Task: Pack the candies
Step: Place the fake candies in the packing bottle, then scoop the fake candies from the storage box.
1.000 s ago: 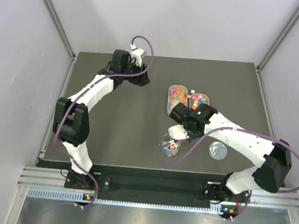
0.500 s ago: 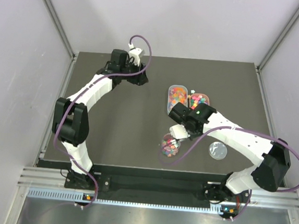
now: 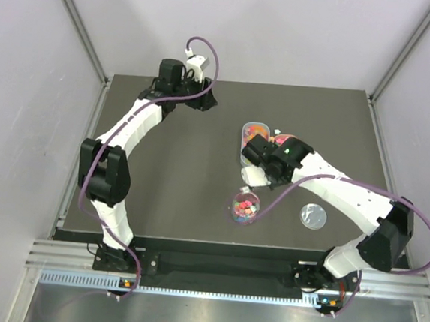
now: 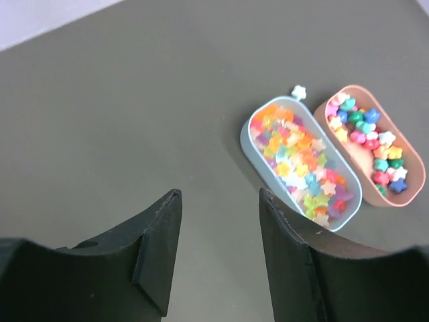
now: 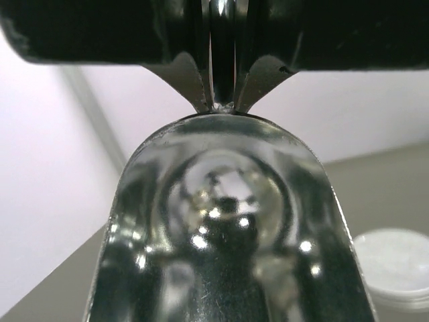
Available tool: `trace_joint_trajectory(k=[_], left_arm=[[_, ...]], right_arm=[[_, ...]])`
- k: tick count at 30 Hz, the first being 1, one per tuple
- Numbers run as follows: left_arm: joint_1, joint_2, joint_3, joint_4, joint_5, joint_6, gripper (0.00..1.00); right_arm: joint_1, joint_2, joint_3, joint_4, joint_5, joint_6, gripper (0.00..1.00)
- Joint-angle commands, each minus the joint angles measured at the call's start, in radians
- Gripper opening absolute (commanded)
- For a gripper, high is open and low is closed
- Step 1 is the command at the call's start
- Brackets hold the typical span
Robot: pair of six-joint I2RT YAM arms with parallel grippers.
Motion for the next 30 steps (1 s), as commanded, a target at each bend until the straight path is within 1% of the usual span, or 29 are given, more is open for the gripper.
trace_joint_trajectory(k=[1,2,3,4,5,6,9,11,15,18,20,22,23,25,26,27,29,30], left_arm=[[0.002,0.058,0.1,0.008,0.062,-0.012,0.55],[0.001,0.075,0.161,-0.024,0.069,-0.012,0.55],[-0.001,0.112,0.193,-0.047,0.077,-0.012,0.55],[-0.002,0.13,0.257,-0.065,0.082,-0.012,0.55],[-0.004,0.147,0.285,-0.094,0.083,-0.012,0.54],[-0.01,0.176,0.308,-0.102,0.085,-0.014,0.54],[-0.027,0.225,0.377,-0.107,0.077,-0.012,0.55],[-0.039,0.254,0.428,-0.105,0.075,-0.003,0.55],[-0.085,0.357,0.496,-0.078,0.091,0.008,0.56],[-0.114,0.403,0.491,0.012,0.134,-0.018,0.56],[-0.127,0.423,0.493,0.077,0.148,-0.067,0.56],[-0.147,0.439,0.496,0.106,0.16,-0.098,0.56],[-0.153,0.44,0.494,0.124,0.161,-0.104,0.56],[-0.165,0.433,0.476,0.149,0.178,-0.13,0.55],[-0.167,0.426,0.467,0.18,0.19,-0.138,0.56],[-0.17,0.417,0.457,0.194,0.198,-0.141,0.56],[-0.176,0.411,0.442,0.209,0.213,-0.12,0.56],[-0.182,0.413,0.445,0.212,0.215,-0.109,0.56]], right_arm=[[-0.089,0.078,0.147,-0.05,-0.046,0.177,0.0],[-0.146,0.101,0.174,-0.049,-0.065,0.22,0.0],[-0.174,0.137,0.225,-0.043,-0.092,0.307,0.0],[-0.198,0.154,0.254,-0.043,-0.108,0.349,0.0],[-0.247,0.171,0.283,-0.044,-0.146,0.425,0.0],[-0.266,0.2,0.337,-0.05,-0.161,0.461,0.0],[-0.329,0.24,0.424,-0.041,-0.183,0.594,0.0],[-0.365,0.256,0.458,-0.03,-0.191,0.674,0.0],[-0.395,0.265,0.498,-0.009,-0.174,0.74,0.0],[-0.43,0.239,0.502,-0.006,-0.188,0.803,0.0],[-0.468,0.211,0.512,-0.007,-0.223,0.838,0.0],[-0.503,0.173,0.569,-0.023,-0.273,0.866,0.0],[-0.557,0.164,0.613,-0.033,-0.366,0.881,0.0],[-0.591,0.164,0.772,-0.052,-0.41,0.889,0.0],[-0.644,0.174,0.84,-0.061,-0.465,0.898,0.0],[-0.663,0.205,0.979,-0.07,-0.576,0.901,0.0],[-0.691,0.231,1.09,-0.058,-0.629,0.927,0.0],[-0.706,0.26,1.171,-0.046,-0.716,0.941,0.0]])
